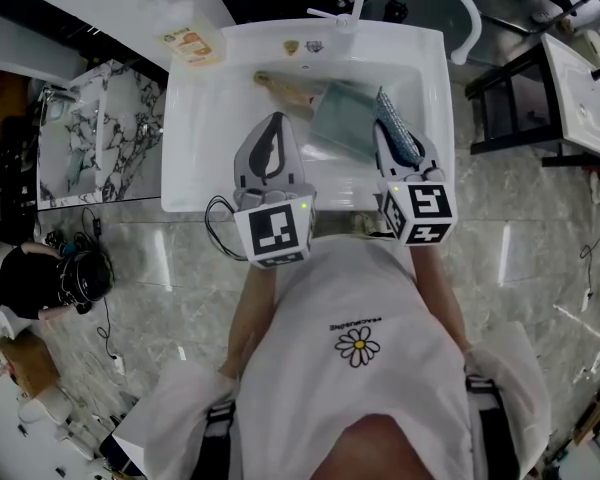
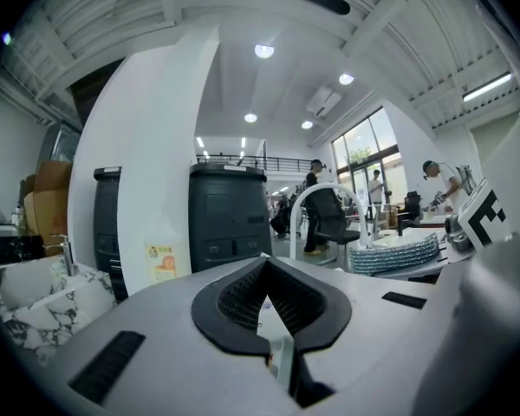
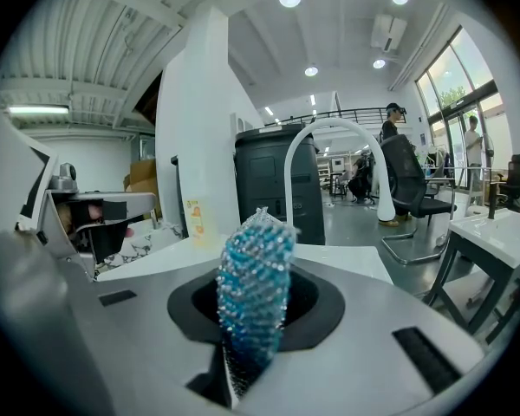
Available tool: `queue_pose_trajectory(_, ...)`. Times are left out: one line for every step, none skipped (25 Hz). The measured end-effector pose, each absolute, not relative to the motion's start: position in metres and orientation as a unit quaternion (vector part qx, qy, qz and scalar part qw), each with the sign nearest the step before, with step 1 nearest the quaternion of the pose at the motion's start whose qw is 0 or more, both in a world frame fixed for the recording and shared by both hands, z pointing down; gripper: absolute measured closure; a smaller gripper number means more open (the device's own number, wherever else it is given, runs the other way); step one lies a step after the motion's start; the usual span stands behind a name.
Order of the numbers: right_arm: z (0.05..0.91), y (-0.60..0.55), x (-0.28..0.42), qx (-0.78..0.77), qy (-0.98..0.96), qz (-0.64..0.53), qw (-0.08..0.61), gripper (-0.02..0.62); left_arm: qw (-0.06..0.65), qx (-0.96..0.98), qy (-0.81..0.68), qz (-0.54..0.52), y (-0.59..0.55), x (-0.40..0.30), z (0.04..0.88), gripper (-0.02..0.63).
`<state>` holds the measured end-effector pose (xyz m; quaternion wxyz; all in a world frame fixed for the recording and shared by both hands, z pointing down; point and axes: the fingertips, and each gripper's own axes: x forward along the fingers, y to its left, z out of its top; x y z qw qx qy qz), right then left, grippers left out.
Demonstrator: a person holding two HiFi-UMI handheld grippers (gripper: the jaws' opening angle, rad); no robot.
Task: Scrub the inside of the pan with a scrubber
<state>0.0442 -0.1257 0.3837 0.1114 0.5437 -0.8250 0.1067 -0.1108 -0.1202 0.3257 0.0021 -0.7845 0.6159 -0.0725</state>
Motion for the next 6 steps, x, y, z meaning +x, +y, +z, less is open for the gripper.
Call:
queue_pose_trajectory(0.3842,-0.1256,0.0445,0.544,-0.824,0.107,0.111,0.534,0.0,-0.785,0.615,-0.074,-0.1201,-0.1107,0.3268,0.591)
queue_pose_trajectory(0.3846,-0.1256,0.0449,0.545,-0.824,0.108,0.111,0.534,0.0,-0.785,0.615,-0.075,-0.1199,-0.1107,0.3276,0.591)
queue_pose_trajectory(0.3851,-0.1256,0.0454,0.546,-0.823,0.108,0.112,0.535,0.0,-0.786,0.614,-0.076,-0.1198,-0.1107,0.328,0.591)
queue_pose_trajectory(0.3855,-0.1258,0.0459,0.546,-0.823,0.109,0.112,0.534,0.001,-0.786,0.614,-0.075,-0.1197,-0.1108,0.3279,0.591)
queue_pose_trajectory(0.3859,-0.1259,0.0464,0.547,-0.822,0.11,0.112,0.534,0.001,-0.786,0.614,-0.072,-0.1198,-0.1109,0.3274,0.591)
queue_pose_trajectory(0.3862,-0.1261,0.047,0.548,-0.822,0.111,0.112,0.534,0.0,-0.785,0.615,-0.068,-0.1199,-0.111,0.3266,0.591)
